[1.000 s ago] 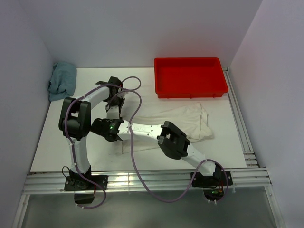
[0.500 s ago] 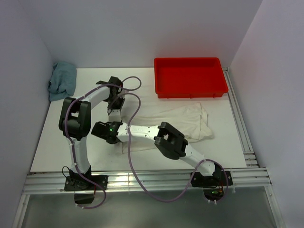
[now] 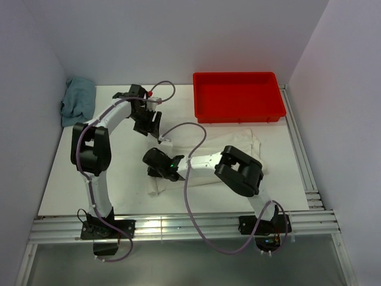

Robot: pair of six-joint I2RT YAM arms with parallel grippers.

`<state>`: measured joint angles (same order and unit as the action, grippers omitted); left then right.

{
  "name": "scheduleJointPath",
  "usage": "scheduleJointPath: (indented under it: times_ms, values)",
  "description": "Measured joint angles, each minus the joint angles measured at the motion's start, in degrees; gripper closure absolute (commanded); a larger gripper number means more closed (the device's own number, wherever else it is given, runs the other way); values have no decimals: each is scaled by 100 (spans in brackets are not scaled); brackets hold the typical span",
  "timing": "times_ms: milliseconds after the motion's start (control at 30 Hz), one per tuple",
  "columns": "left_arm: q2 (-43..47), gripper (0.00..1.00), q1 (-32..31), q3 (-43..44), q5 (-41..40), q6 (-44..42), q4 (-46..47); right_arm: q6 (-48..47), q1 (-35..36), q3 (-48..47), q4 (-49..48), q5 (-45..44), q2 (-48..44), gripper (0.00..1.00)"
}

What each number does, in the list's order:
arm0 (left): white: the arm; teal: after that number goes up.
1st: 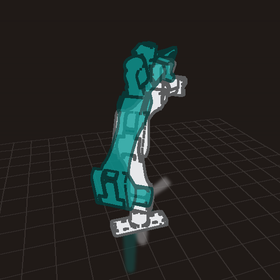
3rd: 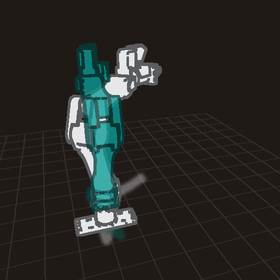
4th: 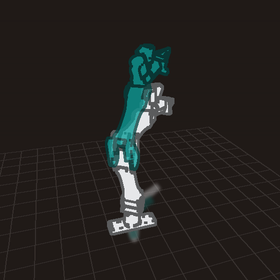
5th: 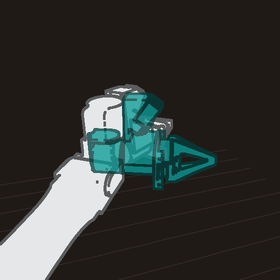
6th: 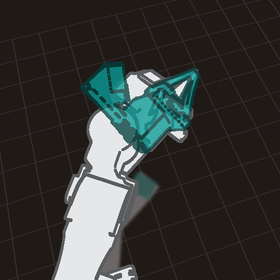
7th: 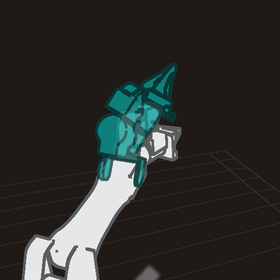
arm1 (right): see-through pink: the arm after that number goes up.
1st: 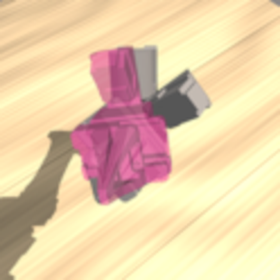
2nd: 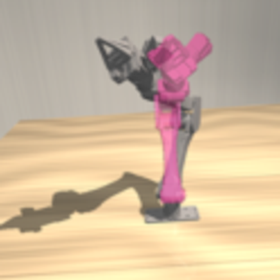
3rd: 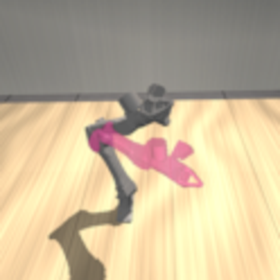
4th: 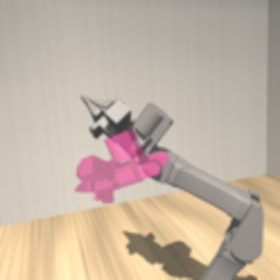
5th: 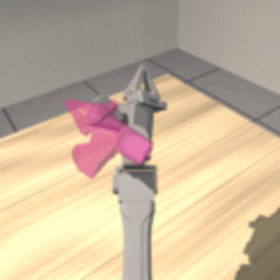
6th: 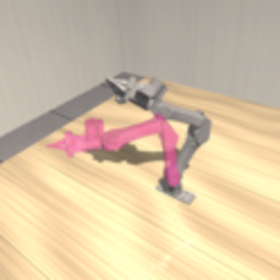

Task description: Roll the t-shirts

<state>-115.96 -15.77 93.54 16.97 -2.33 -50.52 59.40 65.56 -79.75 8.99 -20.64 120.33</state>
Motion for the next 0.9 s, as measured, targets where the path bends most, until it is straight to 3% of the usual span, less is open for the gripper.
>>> scheduleJointPath:
  times_ms: [200,500,900]
  values:
    - [337,29,605,24,986,-315,-24,629,-479,1733,-2586,1303,-435,90]
    - [892,28,1182,-1360,2103,-938,328,1749,-962,2922,-5574,2627,26,91]
    - [544,29,1178,-2551,3053,-1067,1032,2675,-1073,3327,-7265,2975,529,91]
